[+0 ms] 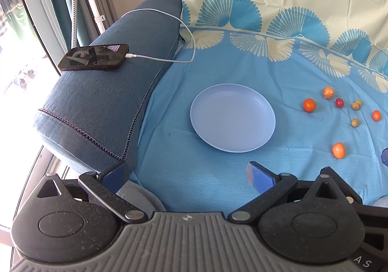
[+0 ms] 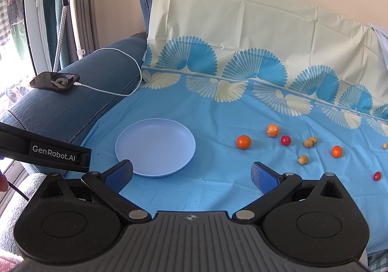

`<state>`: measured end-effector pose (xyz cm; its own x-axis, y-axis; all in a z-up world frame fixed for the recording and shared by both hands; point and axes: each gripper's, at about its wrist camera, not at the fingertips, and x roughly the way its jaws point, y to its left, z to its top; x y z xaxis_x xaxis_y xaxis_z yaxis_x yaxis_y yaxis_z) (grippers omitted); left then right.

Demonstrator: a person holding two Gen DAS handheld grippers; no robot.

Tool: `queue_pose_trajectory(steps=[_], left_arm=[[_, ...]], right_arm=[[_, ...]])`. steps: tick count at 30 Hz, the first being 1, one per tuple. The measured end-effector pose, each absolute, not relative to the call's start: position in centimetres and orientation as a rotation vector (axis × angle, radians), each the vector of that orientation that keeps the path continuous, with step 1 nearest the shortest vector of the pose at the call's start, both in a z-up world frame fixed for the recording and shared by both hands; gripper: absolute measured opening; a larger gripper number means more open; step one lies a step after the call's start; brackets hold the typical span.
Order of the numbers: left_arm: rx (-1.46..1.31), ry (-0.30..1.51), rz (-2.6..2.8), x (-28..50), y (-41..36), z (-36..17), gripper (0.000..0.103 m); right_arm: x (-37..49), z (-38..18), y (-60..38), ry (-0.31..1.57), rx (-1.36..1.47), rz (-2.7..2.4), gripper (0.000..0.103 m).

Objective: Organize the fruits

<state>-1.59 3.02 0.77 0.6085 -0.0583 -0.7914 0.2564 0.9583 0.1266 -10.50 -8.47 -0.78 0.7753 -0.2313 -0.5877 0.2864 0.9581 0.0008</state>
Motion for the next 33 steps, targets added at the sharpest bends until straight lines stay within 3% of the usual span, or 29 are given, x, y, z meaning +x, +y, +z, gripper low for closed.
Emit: queue_pose_trajectory(steps=[20,33], left_arm=[[0.287,0.901,-0.18,-2.0,1.0,0.8,0.103],[0.363,0.925,-0.333,-3.8,-7.3,-0.9,0.103]], right_arm=[[-11.2,-0.6,-10.6,0.691,0.106,-0.311,0.103],[-16.0,-1.0,-21.3,0.575,0.277,-0.543,0.103]])
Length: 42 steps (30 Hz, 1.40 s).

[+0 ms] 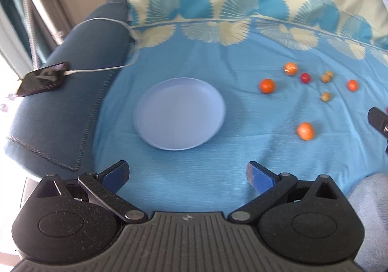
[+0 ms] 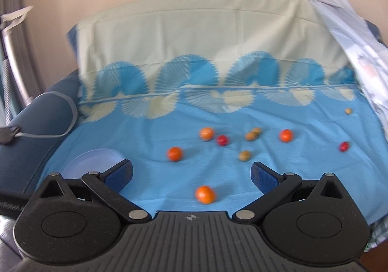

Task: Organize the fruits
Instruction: 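Grasp the orange with the left tool while the right tool grasps a red cherry tomato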

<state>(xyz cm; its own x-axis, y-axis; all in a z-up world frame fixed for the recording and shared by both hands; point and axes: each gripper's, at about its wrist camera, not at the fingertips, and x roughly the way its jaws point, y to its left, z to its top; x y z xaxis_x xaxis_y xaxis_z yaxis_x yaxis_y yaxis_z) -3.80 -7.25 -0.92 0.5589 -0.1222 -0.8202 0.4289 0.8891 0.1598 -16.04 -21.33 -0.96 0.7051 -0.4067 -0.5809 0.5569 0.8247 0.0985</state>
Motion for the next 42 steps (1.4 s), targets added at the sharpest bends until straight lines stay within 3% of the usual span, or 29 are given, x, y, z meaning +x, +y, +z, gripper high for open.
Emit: queue_pose_trajectory(steps=[12,19,27,33,34,35,36,37,38,42], left_arm=[[0.416,1.0,-0.603,-4.0,-23.3,-9.6,0.103],[0.365,1.123,-0.516,0.3,-29.4,-16.4,0.103],[0.404,1.163,-0.488,2.5,-31.2,-20.2,0.103],[0.443,1.215,-0.47,3.1,-32.2,-19.4,0.102],[0.437,1.211,-0.484,3.1,-32.2,-19.0,0.089],[0.423,1.203,-0.509,2.9,-32.1,-18.5,0.068],[0.427,1.19,-0.521,2.6,-32.2,-18.0,0.055],[0.429,1.188,-0.541,2.5,-32.2,-17.6,0.041],[0.417,1.183,-0.553,2.4,-32.0,-17.1,0.041],[0.382,1.145,-0.573,1.7,-31.2,-15.4,0.041]], right_arm=[[-23.6,-5.4,-43.1,0.519,0.449,-0.952,0.102],[-21.0,-15.2,-58.4,0.641,0.572,-1.062,0.102],[-16.1,-23.2,-65.0,0.741,0.567,-1.073,0.102],[-15.5,-23.8,-63.8,0.694,0.46,-1.129,0.101],[-15.7,-23.5,-63.7,0.691,0.461,-1.13,0.097],[-16.0,-23.2,-63.6,0.682,0.464,-1.144,0.081],[-16.2,-22.9,-63.5,0.668,0.459,-1.154,0.051],[-16.5,-22.5,-63.4,0.659,0.454,-1.159,0.038],[-16.8,-22.3,-63.5,0.659,0.468,-1.155,0.032],[-17.6,-21.0,-63.1,0.635,0.468,-1.133,0.031]])
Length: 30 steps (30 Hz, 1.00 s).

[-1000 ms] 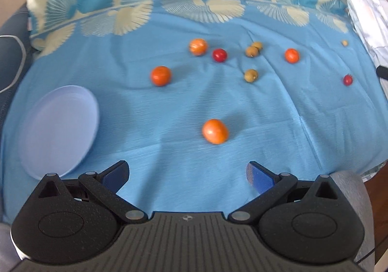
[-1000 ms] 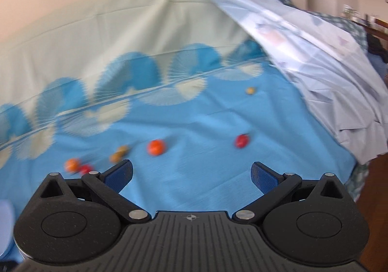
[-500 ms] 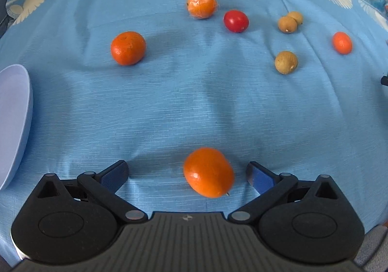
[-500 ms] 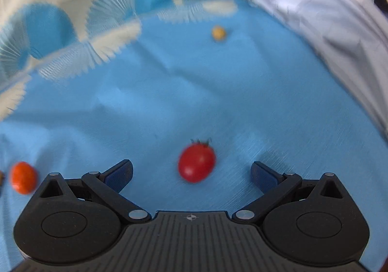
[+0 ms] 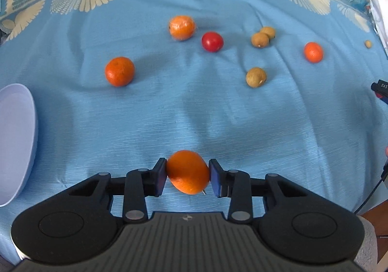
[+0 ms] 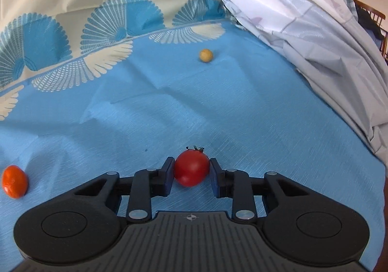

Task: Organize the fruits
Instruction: 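Grasp the orange with the left tool while the right tool grasps a red cherry tomato, then carry both fruits to the blue plate and open both tools to release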

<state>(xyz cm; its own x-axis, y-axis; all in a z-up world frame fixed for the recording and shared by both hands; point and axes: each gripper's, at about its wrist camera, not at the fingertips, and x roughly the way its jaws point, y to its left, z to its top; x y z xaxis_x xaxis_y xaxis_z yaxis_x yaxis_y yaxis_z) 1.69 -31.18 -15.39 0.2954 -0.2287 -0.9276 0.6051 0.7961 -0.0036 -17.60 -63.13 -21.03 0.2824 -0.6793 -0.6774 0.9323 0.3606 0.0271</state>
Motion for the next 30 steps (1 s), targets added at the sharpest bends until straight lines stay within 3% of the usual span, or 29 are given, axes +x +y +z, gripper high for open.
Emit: queue_pose_trajectory(steps=[8,17,23,30], left_arm=[[0.337,1.054,-0.614,-0.3,-27.9,-8.7,0.041],[0.283,0.946,-0.582,-3.4,-18.1,0.0,0.041],[0.218,0.94,-0.515,-4.6,-9.9,2.3,0.041],[0.199,0.959,-0.424,-6.2,-2.4,1.9,0.041]], right_arm=[[-18.5,-10.6,-51.9,0.37,0.205,-0.951,0.031],[-20.0,-0.4,-35.6,0.257,0.143,-0.613,0.031],[-20.8,3.2,-25.5,0.236,0.133,-0.406,0.031],[-20.6,3.3,-17.4,0.351,0.179,-0.24,0.032]])
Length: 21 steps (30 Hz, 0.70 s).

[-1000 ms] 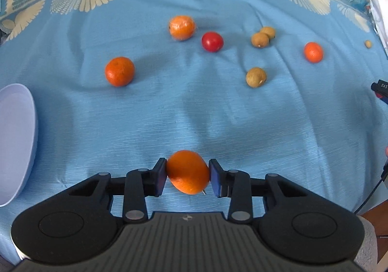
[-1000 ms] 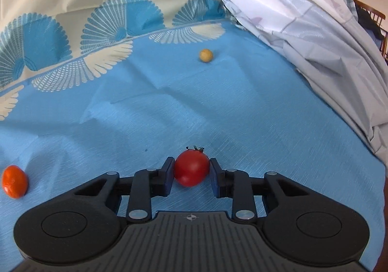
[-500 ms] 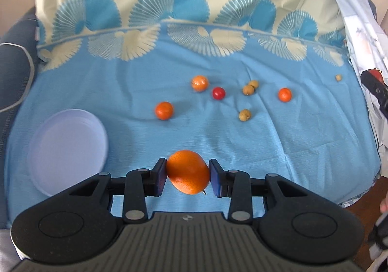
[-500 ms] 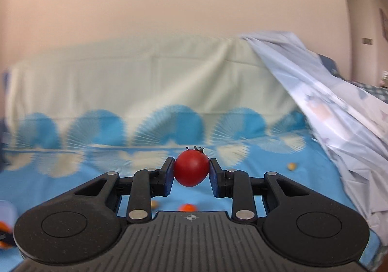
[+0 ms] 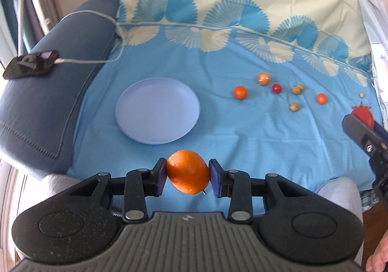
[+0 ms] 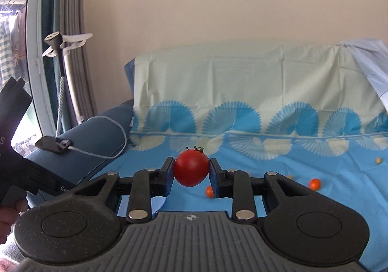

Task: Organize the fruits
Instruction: 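Carry both fruits to the blue plate and open both tools to release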

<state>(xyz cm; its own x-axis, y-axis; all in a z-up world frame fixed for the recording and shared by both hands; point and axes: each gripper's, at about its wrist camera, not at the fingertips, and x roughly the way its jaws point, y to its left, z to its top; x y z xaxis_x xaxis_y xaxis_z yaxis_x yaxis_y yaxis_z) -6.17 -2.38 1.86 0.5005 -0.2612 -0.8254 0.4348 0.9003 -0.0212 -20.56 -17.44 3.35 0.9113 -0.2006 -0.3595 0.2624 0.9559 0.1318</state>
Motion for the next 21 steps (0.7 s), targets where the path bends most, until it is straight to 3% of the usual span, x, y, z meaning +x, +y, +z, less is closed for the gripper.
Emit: queue_pose_trajectory(steps=[21], left_arm=[[0.052,0.932,-0.36,-5.3,7.0,0.9,0.041]], right_arm=[[-16.3,4.3,-9.2,0.489,0.071,-0.146,0.032]])
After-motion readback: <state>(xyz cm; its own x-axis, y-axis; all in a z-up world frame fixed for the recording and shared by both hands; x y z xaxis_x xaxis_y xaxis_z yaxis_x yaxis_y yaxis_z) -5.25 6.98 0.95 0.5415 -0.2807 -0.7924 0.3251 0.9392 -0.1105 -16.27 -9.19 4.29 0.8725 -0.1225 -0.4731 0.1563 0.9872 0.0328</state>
